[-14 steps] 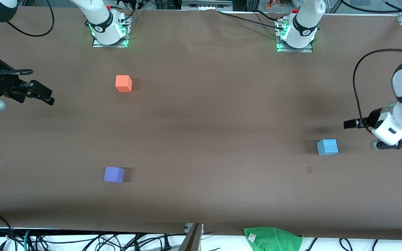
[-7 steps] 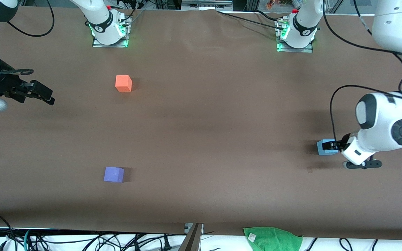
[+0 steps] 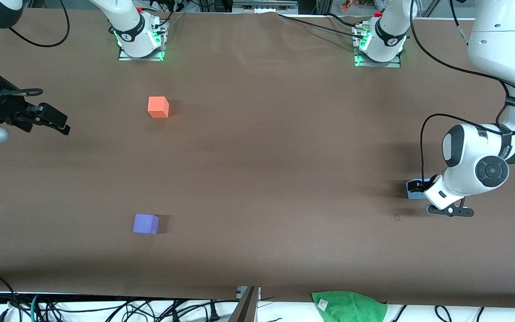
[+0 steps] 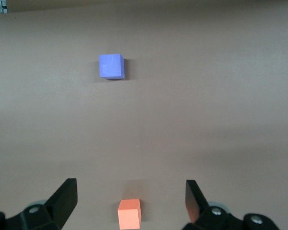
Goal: Place blue block between orange and purple blocks
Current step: 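Lower the left gripper onto the light-blue cube and close on it, then carry the light-blue cube with the left gripper toward the table middle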
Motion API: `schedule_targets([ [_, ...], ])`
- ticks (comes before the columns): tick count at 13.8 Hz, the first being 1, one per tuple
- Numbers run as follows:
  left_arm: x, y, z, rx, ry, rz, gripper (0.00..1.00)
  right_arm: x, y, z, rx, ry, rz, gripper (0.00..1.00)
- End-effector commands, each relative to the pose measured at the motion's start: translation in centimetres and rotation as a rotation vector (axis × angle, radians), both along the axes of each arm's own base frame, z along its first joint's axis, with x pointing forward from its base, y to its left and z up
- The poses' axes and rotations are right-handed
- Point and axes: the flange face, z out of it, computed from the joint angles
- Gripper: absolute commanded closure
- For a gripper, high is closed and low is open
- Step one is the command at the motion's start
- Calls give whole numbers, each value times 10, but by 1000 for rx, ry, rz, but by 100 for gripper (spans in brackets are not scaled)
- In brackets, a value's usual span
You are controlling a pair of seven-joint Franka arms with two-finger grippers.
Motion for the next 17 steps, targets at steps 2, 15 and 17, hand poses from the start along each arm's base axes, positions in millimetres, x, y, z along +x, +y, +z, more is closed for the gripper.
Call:
schedule_targets([
  [2, -10, 6, -13, 9, 7, -35, 0, 0, 2, 5, 17, -8, 15, 1],
  [15, 3, -3, 17, -1, -111, -29, 87, 0, -2, 5, 14, -7, 15, 1],
  [17, 12, -11, 28, 0, -133, -42, 88, 1, -4, 4, 12, -6, 4, 1],
])
